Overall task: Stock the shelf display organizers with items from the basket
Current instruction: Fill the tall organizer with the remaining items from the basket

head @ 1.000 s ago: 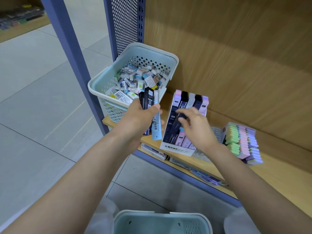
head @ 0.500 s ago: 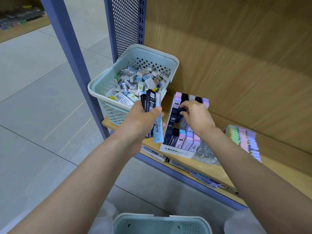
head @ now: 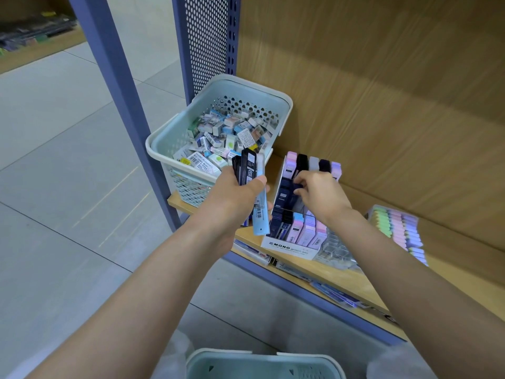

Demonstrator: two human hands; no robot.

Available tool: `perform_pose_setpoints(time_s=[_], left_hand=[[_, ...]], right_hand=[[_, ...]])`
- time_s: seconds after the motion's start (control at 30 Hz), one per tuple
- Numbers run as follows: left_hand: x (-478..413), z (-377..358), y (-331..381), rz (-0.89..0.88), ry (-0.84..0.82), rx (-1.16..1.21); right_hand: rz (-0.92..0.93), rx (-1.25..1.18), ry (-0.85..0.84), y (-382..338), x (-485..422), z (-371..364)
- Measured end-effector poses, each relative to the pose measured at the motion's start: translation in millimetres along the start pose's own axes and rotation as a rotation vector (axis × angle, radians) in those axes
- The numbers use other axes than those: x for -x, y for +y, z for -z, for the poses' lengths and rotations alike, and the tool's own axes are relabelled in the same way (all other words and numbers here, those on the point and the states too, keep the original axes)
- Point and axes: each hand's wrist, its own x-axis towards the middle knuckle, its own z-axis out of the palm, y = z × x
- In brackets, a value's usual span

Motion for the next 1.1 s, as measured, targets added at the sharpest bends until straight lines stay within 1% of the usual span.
perform_pose_setpoints(time_s=[0.23,0.27,0.3,0.33,0.4,0.43,0.47,0.5,0.53,0.57,0.6,0.67,0.8,0.93,1.03,1.1], left_hand=[[-2,-3,-3,-0.001,-0.006,-0.01],[-2,-4,-4,0.0,-0.008,-0.008],[-2,-4,-4,0.003,-0.008,-0.003],[-2,-5,-4,0.007,-0.005,0.004],[-2,-6,-4,0.018,0.006,0.014],[-3,-6,-4,0.019,0.016,0.011],[-3,-7,-5,0.02,0.024,0.003],[-3,-7,-5,0.023,0.027,-0.005],[-3,-7,-6,0.028,0.026,-0.01],[-3,-8,-7,0.033,0.02,-0.016],[-3,-8,-8,0.032,0.012,-0.029],[-1,-10,-10,0.013,0.002,-0.08],[2,-14,-16,0.008,0.014,-0.121],[2,-17,-16,-0.038,0.055,-0.122],[4,-17,-15,-0.065,0.072,-0.042],[6,-17,-11,-0.079,0.072,0.003]], right_hand=[[0.068,0.374,0.063,-4,3,-9],[0.085,0.384,0.081,-5,3,-9],[0.089,0.312,0.117,-8,5,-7],[0.068,0.153,0.161,-14,9,-3],[-0.005,-0.383,0.189,-35,22,11],[-0.028,-0.661,0.122,-46,31,22],[-0.031,-0.888,-0.01,-56,41,33],[-0.027,-1.021,-0.161,-62,51,42],[-0.011,-1.041,-0.285,-64,58,49],[0.01,-0.992,-0.355,-65,64,53],[0.025,-0.918,-0.377,-63,67,56],[0.009,-0.814,-0.36,-62,71,58],[-0.086,-0.795,-0.286,-65,80,57],[-0.105,-0.806,-0.079,-68,90,58],[-0.119,-0.83,0.063,-59,93,65],[-0.106,-0.797,0.173,-47,90,70]])
